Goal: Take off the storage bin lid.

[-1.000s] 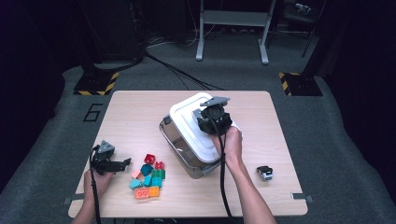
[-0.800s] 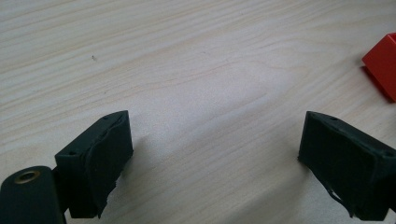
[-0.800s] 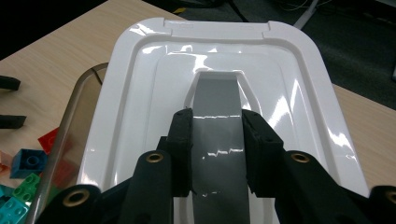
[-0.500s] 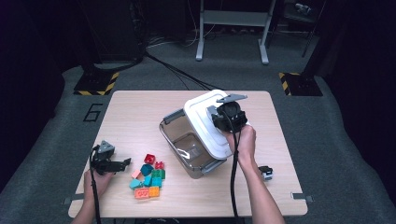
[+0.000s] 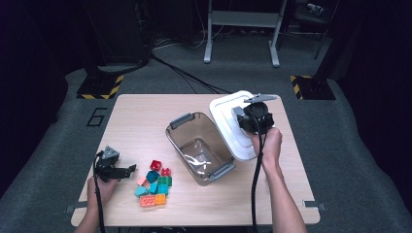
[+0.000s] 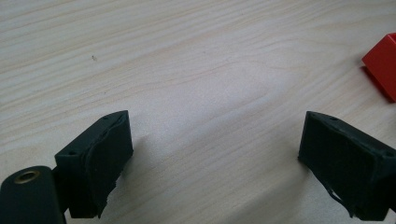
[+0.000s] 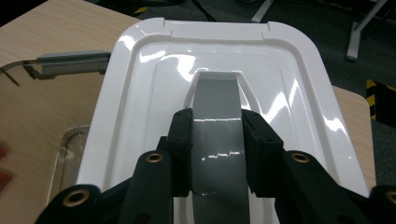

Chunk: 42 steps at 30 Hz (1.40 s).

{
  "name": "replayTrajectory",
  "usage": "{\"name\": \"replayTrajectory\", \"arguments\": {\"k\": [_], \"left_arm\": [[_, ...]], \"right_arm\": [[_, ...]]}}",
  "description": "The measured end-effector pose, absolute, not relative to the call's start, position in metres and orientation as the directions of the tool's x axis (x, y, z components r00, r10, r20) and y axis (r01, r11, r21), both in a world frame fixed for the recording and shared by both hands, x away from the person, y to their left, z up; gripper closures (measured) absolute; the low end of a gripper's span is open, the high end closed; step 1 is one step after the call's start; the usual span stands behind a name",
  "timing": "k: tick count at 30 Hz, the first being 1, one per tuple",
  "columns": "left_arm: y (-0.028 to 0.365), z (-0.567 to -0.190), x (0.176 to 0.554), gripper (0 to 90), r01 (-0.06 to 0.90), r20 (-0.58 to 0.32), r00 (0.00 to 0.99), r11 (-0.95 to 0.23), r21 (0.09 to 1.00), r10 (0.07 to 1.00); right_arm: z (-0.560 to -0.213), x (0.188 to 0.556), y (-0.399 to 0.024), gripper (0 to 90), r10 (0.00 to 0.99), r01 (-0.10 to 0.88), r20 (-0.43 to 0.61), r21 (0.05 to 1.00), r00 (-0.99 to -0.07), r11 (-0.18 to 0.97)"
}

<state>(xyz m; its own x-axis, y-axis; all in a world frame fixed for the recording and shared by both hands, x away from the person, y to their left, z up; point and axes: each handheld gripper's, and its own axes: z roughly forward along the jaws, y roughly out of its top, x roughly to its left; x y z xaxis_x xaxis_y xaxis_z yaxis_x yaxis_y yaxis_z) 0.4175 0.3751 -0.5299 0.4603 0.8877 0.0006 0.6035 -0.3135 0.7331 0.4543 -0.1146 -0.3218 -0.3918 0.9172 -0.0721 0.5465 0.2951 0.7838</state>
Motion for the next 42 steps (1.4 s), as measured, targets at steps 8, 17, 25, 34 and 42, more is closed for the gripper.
{"name": "replayTrajectory", "arguments": {"k": [8, 17, 25, 34, 42], "left_arm": [[0.375, -0.530, 0.417, 9.5, 0.603, -0.001, 0.457, -0.309, 0.736, 0.890], [0.375, -0.531, 0.418, 9.6, 0.599, 0.001, 0.458, -0.309, 0.738, 0.889], [0.375, -0.531, 0.418, 9.5, 0.601, -0.002, 0.457, -0.307, 0.738, 0.890], [0.375, -0.531, 0.418, 9.5, 0.600, -0.003, 0.459, -0.308, 0.738, 0.889], [0.375, -0.531, 0.418, 9.6, 0.600, -0.002, 0.459, -0.308, 0.738, 0.889]], "right_arm": [[-0.330, 0.470, -0.136, 67.1, 0.944, 0.581, -0.060, 0.775, -0.323, 0.248], [-0.352, 0.492, -0.148, 67.1, 0.967, 0.627, -0.052, 0.752, -0.248, 0.201], [-0.381, 0.511, -0.152, 67.0, 0.982, 0.678, -0.045, 0.717, -0.184, 0.160], [-0.410, 0.525, -0.152, 67.0, 0.986, 0.705, -0.028, 0.695, -0.164, 0.137], [-0.433, 0.535, -0.145, 66.9, 0.986, 0.735, -0.022, 0.664, -0.163, 0.136]]}}
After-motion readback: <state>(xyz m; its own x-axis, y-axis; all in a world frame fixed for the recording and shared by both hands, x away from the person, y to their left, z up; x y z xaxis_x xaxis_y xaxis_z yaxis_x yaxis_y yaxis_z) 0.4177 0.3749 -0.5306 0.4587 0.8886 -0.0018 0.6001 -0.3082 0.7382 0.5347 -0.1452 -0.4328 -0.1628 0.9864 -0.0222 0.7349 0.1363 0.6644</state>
